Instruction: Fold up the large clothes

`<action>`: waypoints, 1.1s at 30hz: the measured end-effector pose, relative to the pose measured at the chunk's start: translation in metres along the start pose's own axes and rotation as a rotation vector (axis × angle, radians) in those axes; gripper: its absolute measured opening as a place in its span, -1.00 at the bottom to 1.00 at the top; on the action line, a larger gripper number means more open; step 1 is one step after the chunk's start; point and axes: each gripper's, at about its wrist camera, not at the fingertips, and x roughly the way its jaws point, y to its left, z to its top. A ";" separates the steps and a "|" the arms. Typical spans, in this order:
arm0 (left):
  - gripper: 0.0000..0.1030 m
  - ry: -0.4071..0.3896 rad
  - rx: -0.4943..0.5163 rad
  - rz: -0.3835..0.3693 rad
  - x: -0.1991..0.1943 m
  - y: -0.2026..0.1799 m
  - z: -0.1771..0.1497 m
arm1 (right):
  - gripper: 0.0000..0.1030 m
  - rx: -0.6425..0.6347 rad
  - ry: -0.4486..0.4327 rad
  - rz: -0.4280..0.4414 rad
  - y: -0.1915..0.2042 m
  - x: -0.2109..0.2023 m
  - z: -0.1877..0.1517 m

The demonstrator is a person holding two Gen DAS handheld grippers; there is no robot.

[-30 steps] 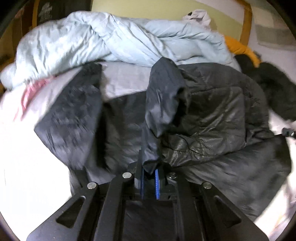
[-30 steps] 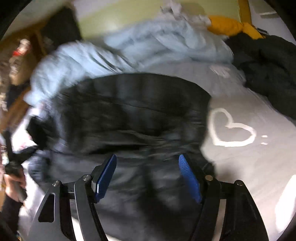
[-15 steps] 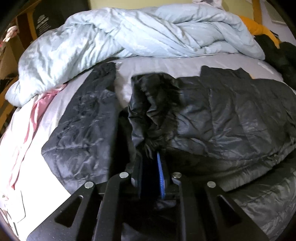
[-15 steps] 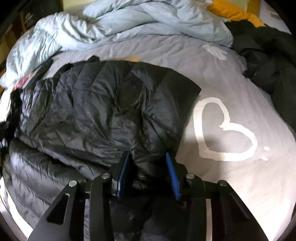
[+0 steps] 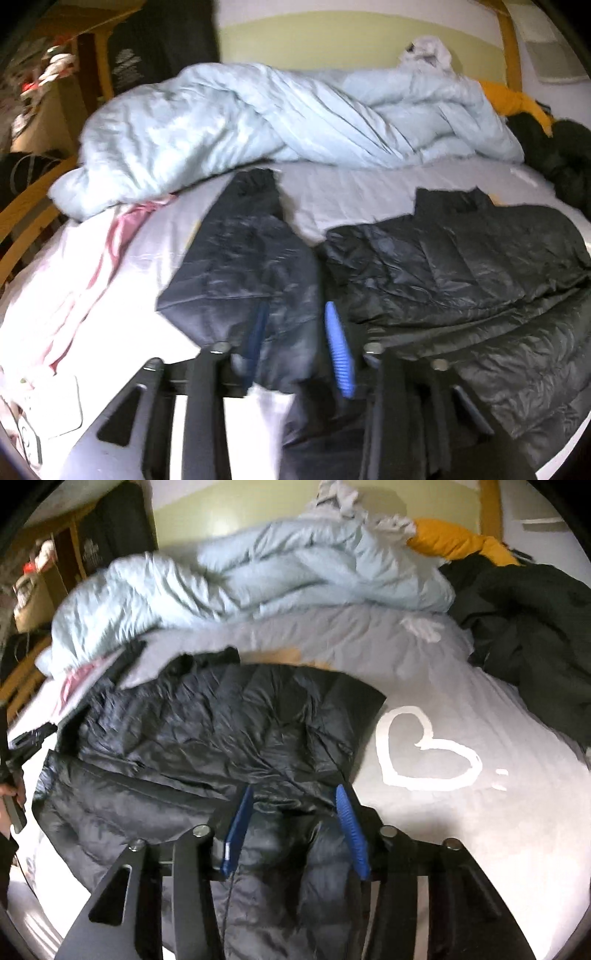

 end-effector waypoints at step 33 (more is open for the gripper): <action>-0.95 0.159 0.039 0.067 0.110 -0.001 0.049 | -0.03 0.061 -0.039 -0.032 -0.023 0.010 -0.021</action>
